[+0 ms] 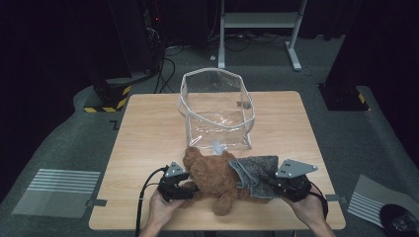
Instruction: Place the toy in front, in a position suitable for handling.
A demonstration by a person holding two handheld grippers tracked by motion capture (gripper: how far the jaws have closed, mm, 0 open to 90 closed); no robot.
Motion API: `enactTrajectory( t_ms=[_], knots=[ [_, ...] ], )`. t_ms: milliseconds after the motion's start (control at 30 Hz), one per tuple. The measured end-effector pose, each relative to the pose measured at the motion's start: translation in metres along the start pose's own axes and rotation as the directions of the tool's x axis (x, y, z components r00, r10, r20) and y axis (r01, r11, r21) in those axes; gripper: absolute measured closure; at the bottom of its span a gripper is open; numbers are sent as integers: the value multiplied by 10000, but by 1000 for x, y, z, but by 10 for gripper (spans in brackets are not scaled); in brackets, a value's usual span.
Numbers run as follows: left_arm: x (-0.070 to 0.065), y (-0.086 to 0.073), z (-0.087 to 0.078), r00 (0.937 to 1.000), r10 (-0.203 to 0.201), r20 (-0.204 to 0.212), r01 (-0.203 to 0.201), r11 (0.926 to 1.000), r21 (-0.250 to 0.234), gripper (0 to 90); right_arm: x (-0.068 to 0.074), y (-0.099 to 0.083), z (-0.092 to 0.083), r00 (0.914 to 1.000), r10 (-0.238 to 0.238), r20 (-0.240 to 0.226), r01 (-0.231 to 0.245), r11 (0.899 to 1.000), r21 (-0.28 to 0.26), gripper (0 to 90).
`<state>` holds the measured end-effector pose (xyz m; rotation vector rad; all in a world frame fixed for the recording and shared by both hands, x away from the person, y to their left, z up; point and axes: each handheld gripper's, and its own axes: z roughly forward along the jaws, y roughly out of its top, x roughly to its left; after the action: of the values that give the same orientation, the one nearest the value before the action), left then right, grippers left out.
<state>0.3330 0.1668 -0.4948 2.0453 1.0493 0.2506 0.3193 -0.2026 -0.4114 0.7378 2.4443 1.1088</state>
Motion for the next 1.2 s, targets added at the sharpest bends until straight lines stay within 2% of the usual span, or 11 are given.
enactTrajectory(
  t_ms=[100,200,267,433,533,633,767,867,1033,1133,1200],
  knots=[
    [0,0,1,9999,-140,10,140,9999,-62,320,-11,-13,-2,9988,458,158,-459,9989,44,791],
    [0,1,3,9999,-113,26,114,9999,-78,318,-12,-23,-13,9972,539,511,-553,9981,258,791],
    [0,1,5,9999,-112,31,112,9999,-104,318,-10,-24,-20,9970,568,525,-575,9983,117,791],
    [0,2,6,9999,-148,32,148,9998,-90,315,5,-10,-17,9997,201,-162,-206,9992,-334,791],
    [1,1,5,9997,-226,43,226,9997,-89,308,7,-6,-2,9987,83,-512,-91,9999,-143,791],
    [3,1,5,9996,-276,76,276,9996,-99,300,5,-11,0,9979,65,-640,-63,10000,30,791],
    [4,1,4,9997,-228,93,229,9997,-119,299,-3,-24,-12,9996,116,-240,-103,9986,522,791],
    [6,1,2,9993,-329,164,331,9994,-131,297,-14,-28,-24,9989,458,117,-462,9982,382,791],
    [11,0,-5,9988,-459,149,463,9987,-233,294,-21,-6,-32,9985,508,203,-502,9983,-305,791],
    [16,-2,-9,9981,-600,123,604,9978,-270,290,-24,11,-25,9986,523,31,-520,9972,-546,791],
    [20,-3,-12,9980,-625,-65,624,9978,-241,291,-28,20,-14,9984,565,-52,-567,9978,-353,791]
  ],
)
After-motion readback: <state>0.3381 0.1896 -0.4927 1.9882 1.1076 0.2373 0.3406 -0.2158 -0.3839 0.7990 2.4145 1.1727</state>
